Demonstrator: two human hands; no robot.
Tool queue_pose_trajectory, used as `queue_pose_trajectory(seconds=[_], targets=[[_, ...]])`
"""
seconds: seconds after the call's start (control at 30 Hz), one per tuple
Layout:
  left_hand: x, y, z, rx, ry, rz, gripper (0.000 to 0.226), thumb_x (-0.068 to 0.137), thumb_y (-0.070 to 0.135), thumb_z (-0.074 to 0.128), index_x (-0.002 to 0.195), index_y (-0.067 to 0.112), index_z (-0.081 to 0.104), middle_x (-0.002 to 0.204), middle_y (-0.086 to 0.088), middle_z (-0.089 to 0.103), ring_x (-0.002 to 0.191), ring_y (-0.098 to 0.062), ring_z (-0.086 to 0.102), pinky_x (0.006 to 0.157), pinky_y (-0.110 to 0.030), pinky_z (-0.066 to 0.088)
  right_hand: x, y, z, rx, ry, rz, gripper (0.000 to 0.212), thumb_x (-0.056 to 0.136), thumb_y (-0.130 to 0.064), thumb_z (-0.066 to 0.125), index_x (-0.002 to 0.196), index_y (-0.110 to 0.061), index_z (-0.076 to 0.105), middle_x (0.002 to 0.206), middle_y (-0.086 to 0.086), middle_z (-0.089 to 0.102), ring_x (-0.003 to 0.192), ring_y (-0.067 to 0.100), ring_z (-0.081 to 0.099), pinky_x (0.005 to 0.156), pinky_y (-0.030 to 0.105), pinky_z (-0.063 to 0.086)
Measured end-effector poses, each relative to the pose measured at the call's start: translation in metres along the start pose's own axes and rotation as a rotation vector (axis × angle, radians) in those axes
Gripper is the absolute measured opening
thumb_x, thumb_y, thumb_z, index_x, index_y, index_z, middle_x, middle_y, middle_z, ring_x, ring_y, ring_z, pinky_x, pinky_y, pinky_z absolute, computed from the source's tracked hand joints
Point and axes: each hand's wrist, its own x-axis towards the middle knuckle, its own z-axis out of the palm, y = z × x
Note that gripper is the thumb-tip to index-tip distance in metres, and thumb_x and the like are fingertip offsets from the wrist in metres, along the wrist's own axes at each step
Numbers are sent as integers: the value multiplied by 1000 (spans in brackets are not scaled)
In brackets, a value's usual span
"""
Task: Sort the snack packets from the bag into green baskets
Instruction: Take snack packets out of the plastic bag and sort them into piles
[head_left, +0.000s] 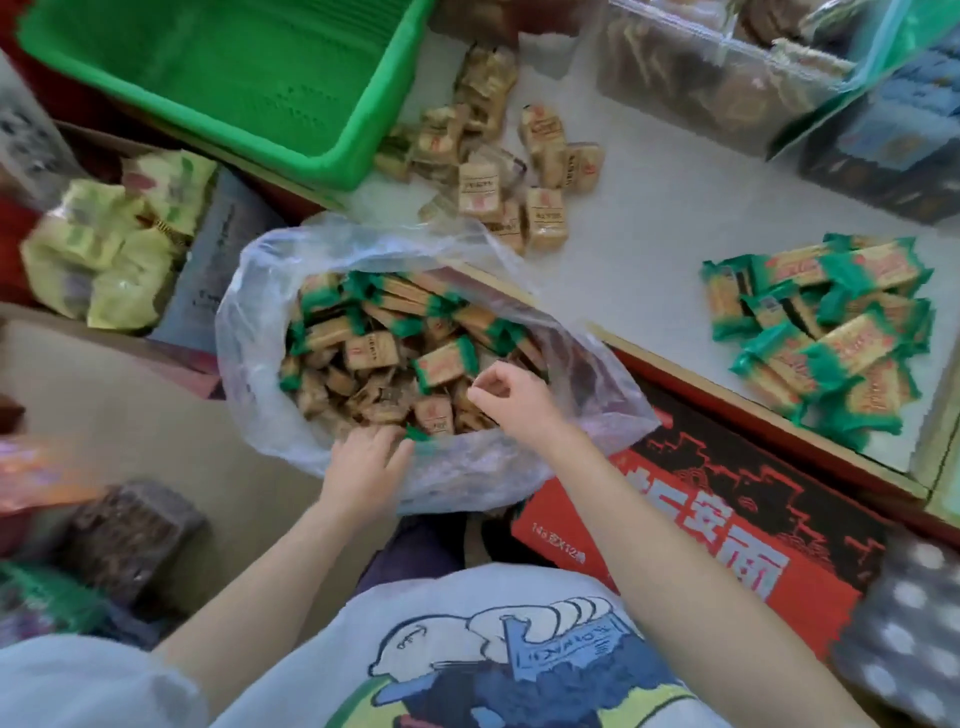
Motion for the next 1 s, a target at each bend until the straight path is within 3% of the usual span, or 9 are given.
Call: queue_pose_trajectory(seconds=[0.13, 0.23, 0.33, 0.43, 0.53, 0.6, 0.7, 0.87, 1.0], targets=[[-14, -23, 14, -124, 27, 21, 37, 93, 46, 33, 97, 26, 64, 95, -6, 69, 98, -31, 61, 82, -46, 48, 9, 31, 34, -348, -121, 136, 30, 97, -41, 60, 87, -12, 62, 88, 3, 65, 88, 24, 61, 72, 35, 44], [-10, -31, 20, -153, 61, 26, 39, 94, 39, 35, 91, 17, 66, 87, -8, 66, 90, -35, 63, 74, -45, 49, 4, 48, 51, -487, -184, 213, 32, 97, -39, 60, 92, -8, 64, 90, 9, 66, 89, 29, 62, 69, 35, 42], [3, -33, 20, -174, 62, -6, 47, 98, 44, 29, 95, 16, 66, 90, -5, 64, 91, -32, 60, 73, -40, 43, 15, 34, 56, -391, 78, 164, 31, 92, -37, 68, 103, -10, 56, 100, 7, 62, 88, 24, 58, 68, 34, 42], [15, -27, 16, -232, 39, 3, 39, 103, 41, 35, 105, 17, 65, 102, -5, 64, 100, -29, 57, 80, -39, 41, 41, 15, 49, -357, 337, 135, 49, 89, -34, 73, 124, -12, 47, 126, 8, 50, 105, 24, 55, 81, 35, 46], [21, -27, 13, -293, 32, -2, 38, 105, 39, 37, 110, 15, 65, 107, -6, 66, 103, -28, 57, 81, -39, 40, 66, 16, 45, -492, 317, 219, 63, 87, -33, 76, 137, -11, 45, 141, 12, 44, 125, 32, 50, 95, 44, 47], [24, -28, 8, -314, 25, 3, 36, 105, 38, 36, 104, 16, 64, 101, -4, 65, 98, -26, 57, 74, -37, 39, 73, 18, 48, -562, 270, 274, 63, 86, -34, 76, 136, -11, 46, 141, 12, 45, 127, 33, 49, 92, 43, 48], [25, -26, -5, -388, 3, 28, 32, 104, 39, 36, 87, 20, 57, 86, 3, 59, 87, -23, 57, 65, -36, 35, 63, 11, 48, -387, 243, 308, 65, 80, -40, 80, 130, -9, 52, 130, 12, 52, 115, 31, 56, 80, 35, 47], [30, -4, -45, -736, -36, 3, 40, 100, 43, 55, 136, 28, 53, 121, 12, 57, 106, -7, 57, 88, -29, 49, -1, -22, 30, 77, 182, 290, 55, 89, -31, 75, 137, -14, 54, 120, -4, 59, 104, 14, 60, 79, 25, 47], [40, 29, -88, -1191, -263, 34, 47, 94, 42, 66, 137, 46, 47, 131, 16, 57, 114, -6, 61, 93, -29, 51, -29, -46, 10, 692, -33, 268, 25, 100, -29, 59, 122, -19, 61, 110, 9, 69, 83, 19, 67, 66, 27, 54]])
